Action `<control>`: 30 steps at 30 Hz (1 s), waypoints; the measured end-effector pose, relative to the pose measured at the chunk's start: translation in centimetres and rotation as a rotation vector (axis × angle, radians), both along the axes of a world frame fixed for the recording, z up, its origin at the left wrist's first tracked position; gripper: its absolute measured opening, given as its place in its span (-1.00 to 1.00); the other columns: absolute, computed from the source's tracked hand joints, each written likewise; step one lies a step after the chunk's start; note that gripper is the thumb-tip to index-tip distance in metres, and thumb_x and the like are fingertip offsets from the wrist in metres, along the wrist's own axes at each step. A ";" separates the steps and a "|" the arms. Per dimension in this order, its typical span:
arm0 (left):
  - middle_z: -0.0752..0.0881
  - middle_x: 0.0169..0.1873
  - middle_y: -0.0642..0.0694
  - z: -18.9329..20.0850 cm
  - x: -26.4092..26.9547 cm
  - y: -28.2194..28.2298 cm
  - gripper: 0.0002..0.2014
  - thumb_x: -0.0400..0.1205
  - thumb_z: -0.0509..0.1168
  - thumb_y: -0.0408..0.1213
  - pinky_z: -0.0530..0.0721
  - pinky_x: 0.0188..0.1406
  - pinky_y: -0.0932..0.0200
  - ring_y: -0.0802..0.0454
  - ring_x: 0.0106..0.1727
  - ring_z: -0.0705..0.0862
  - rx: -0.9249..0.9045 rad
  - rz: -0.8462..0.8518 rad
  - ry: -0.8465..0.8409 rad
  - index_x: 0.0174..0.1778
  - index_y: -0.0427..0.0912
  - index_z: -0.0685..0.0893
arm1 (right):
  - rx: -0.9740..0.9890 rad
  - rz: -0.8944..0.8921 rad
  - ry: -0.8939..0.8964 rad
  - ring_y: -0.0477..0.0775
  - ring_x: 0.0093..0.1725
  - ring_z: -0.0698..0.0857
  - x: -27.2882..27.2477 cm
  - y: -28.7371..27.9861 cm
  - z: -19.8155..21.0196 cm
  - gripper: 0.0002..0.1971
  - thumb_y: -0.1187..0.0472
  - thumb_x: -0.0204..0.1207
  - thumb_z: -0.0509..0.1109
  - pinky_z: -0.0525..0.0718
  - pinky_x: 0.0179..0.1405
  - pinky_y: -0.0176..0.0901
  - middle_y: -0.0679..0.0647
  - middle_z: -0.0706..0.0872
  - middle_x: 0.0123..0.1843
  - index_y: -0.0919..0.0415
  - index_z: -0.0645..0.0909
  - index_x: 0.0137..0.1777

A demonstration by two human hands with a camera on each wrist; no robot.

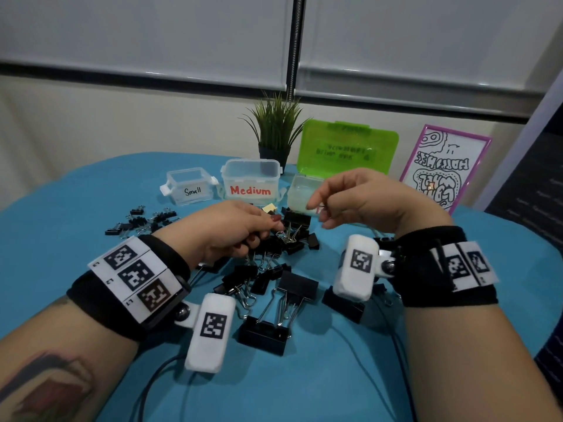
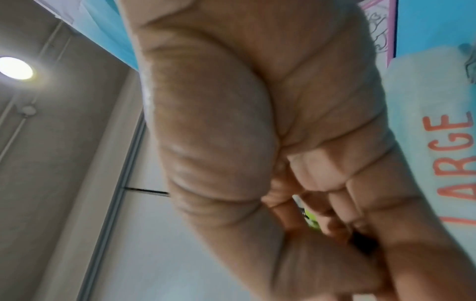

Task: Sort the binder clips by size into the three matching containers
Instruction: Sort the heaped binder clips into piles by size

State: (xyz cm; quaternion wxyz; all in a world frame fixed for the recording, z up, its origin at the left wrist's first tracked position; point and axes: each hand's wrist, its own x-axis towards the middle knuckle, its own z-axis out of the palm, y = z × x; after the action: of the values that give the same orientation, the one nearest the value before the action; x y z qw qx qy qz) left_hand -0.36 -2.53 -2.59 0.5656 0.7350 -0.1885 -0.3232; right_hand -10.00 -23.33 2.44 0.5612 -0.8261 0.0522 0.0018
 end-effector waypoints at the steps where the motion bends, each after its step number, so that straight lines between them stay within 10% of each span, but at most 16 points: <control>1: 0.55 -0.49 0.01 0.2 0.2 0.2 -0.83 0.72 0.30 -0.33 0.22 -0.76 0.45 0.22 -0.57 0.37 0.005 0.020 -0.011 0.10 -0.30 0.77 | -0.044 -0.066 0.001 0.03 -0.36 0.67 -0.1 -0.4 0.1 -0.76 0.67 0.49 0.19 0.76 -0.34 -0.25 0.27 0.70 -0.31 0.60 0.69 -0.01; 7: 0.64 -0.40 -0.02 1.0 3.6 2.9 -0.83 0.72 0.26 -0.37 0.33 -0.67 0.35 0.15 -0.53 0.45 0.134 0.272 -0.248 0.07 -0.18 0.78 | -0.500 -0.396 0.272 0.14 -0.49 0.46 0.4 -2.9 -0.6 -0.67 0.52 0.40 0.22 0.46 -0.37 -0.06 0.23 0.56 -0.50 0.38 0.74 -0.48; 14: 0.73 0.19 -0.32 2.0 8.6 8.4 -0.69 0.68 0.15 -0.51 0.69 0.17 -0.12 -0.32 0.19 0.70 0.603 0.551 -0.615 0.23 -0.31 0.74 | -0.542 -0.452 0.407 0.04 -0.65 0.39 0.4 -3.0 -1.3 -0.72 0.35 0.55 0.18 0.38 -0.52 -0.26 0.15 0.55 -0.59 0.35 0.70 -0.24; 19: 0.63 0.38 -0.30 1.9 9.8 10.0 -0.67 0.73 0.15 -0.40 0.67 0.25 -0.10 -0.30 0.23 0.67 1.027 0.474 -0.702 0.35 -0.30 0.69 | -0.728 -0.355 0.571 -0.01 -0.74 0.56 -0.7 -3.1 -1.0 -0.73 0.06 0.49 0.54 0.49 -0.47 -0.27 -0.02 0.62 -0.70 0.27 0.73 -0.26; 26: 0.70 0.25 -0.34 1.9 8.9 9.0 -0.41 0.67 0.29 0.13 0.48 -0.02 -0.02 -0.30 0.20 0.64 0.942 0.446 -0.628 0.36 -0.35 0.66 | -0.885 -0.307 0.644 -0.06 -0.57 0.72 -0.3 -3.2 -1.3 -0.78 0.10 0.34 0.59 0.61 -0.35 -0.25 -0.07 0.79 -0.51 0.22 0.77 -0.42; 30: 0.69 0.27 -0.25 3.2 5.6 7.4 -0.49 0.63 0.35 0.15 0.55 0.24 -0.14 -0.26 0.27 0.63 0.708 0.436 -0.637 0.33 -0.17 0.70 | -0.934 -0.300 0.618 0.03 -0.42 0.78 0.0 -3.0 -1.6 -0.77 0.10 0.27 0.60 0.67 -0.28 -0.17 -0.04 0.80 -0.49 0.18 0.76 -0.54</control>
State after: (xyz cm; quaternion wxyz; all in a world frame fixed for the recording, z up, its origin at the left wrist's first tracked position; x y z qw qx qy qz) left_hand 5.28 4.84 0.62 0.2514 0.9651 -0.0730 -0.0024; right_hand -9.97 -26.29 0.87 0.0901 -0.9307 0.3256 0.1400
